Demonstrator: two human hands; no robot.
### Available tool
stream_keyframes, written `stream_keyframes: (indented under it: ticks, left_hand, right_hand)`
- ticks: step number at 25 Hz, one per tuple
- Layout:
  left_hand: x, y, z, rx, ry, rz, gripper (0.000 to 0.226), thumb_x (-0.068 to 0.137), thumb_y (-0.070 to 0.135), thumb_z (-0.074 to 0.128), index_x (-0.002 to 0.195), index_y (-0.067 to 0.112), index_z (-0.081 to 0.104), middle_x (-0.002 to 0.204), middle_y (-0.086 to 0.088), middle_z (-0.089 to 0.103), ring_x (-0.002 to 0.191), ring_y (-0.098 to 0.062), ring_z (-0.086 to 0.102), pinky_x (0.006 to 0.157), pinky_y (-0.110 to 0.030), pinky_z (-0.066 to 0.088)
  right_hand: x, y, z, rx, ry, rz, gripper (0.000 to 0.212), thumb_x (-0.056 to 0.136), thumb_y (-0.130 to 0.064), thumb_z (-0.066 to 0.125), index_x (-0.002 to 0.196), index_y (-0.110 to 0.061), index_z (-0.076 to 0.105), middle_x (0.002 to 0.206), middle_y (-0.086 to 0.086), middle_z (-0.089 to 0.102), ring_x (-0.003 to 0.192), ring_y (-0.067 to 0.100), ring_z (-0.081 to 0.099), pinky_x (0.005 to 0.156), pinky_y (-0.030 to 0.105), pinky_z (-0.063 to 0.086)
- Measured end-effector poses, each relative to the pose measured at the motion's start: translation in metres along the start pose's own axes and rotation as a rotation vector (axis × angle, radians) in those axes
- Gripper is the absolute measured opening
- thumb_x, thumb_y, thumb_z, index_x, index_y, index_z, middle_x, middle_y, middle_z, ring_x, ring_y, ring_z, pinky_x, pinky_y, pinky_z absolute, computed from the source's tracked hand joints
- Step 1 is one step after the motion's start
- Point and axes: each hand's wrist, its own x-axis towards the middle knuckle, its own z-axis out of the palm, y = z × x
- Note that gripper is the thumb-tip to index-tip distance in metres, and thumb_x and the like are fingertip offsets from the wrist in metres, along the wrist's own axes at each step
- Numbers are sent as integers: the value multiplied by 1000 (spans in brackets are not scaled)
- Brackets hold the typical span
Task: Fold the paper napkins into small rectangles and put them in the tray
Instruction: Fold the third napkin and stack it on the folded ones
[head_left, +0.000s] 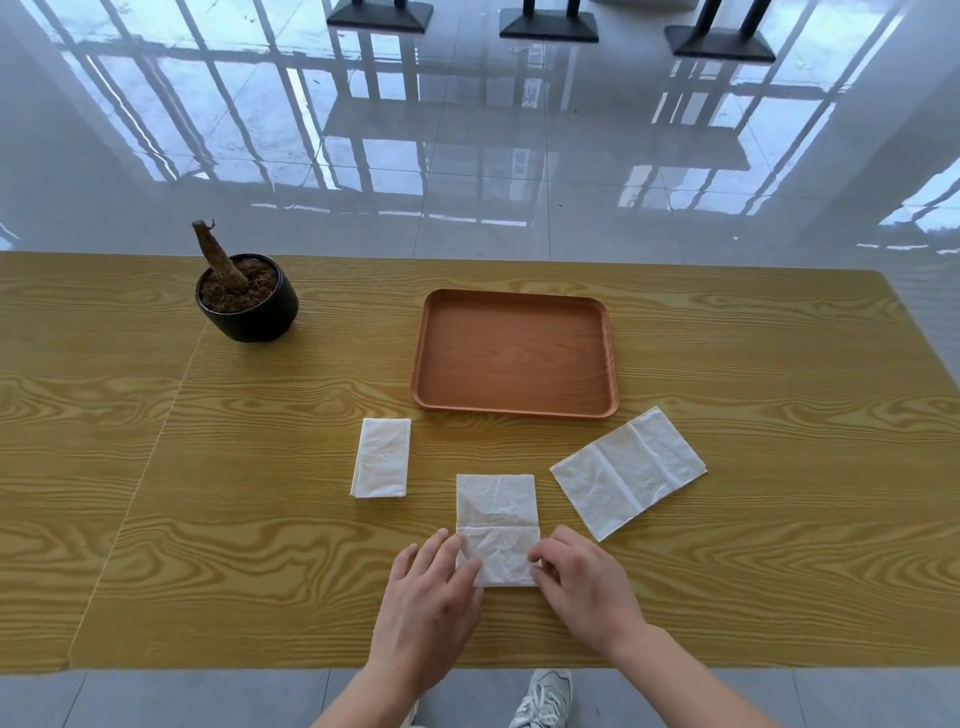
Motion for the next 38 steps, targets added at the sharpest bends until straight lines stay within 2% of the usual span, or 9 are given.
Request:
stream_keyframes:
  ticks: [4,7,9,15,22,27,31,34,38]
  left_hand:
    - [37,-3,-14,-193,76,-216,27,89,32,65,113,20,66,108,4,62,90,-17,63,70,-32,50]
    - [79,-8,-24,-238,-32,-425,44,94,40,59,133,20,53,119,3,54,93,-15,61,67,-27,48]
    - [102,-10,-29,-221,-126,-495,47,93,45,60,132,20,51,119,2,49,92,-18,61,66,-29,46]
    - [121,-14,-27,-193,-220,-467,29,84,35,72,108,25,60,103,5,44,84,-16,55,67,-33,52]
    - [127,-16,-25,-251,-212,-481,28,81,22,68,106,26,59,103,4,56,92,-16,56,75,-36,53]
    - [124,-18,-26,-358,-236,-539,42,79,28,70,120,27,59,111,3,59,97,-19,61,76,-34,53]
    - [119,-20,-32,-464,-154,-538,7,83,26,69,89,27,67,97,5,59,83,-11,58,69,-30,51]
    - [110,-19,-35,-551,-80,-500,11,81,21,73,75,28,68,88,7,59,80,-5,57,68,-26,49]
    - [96,-15,-38,-598,-43,-456,12,79,20,78,74,26,69,81,9,56,77,-3,56,68,-27,49]
  right_hand:
    - [32,-5,-13,88,99,98,13,93,-25,65,105,-24,70,88,-12,63,83,8,61,70,29,53]
    - [63,-10,-24,56,99,162,24,97,-28,58,118,-21,66,102,-4,67,95,18,64,77,36,54]
    - [77,-12,-27,-9,28,185,30,98,-33,53,124,-22,62,107,-3,64,98,21,62,79,38,52]
    - [89,-14,-27,-157,-57,138,19,97,-33,54,112,-23,58,105,-5,60,92,23,62,75,39,53]
    - [92,-12,-30,-37,-70,141,5,90,-26,60,87,-23,59,93,-7,54,84,18,57,72,35,50]
    - [81,-13,-33,204,18,118,7,87,-20,69,84,-22,63,79,-11,65,66,6,57,63,28,51]
    - [69,-13,-36,313,62,114,16,86,-14,70,98,-22,64,82,-12,66,72,9,64,70,28,56]
    - [66,-17,-39,365,49,132,40,84,-13,72,121,-27,63,85,-11,64,67,11,61,70,25,55]
    - [65,-21,-43,320,5,98,22,85,-15,73,105,-20,74,88,-7,66,78,9,62,78,31,54]
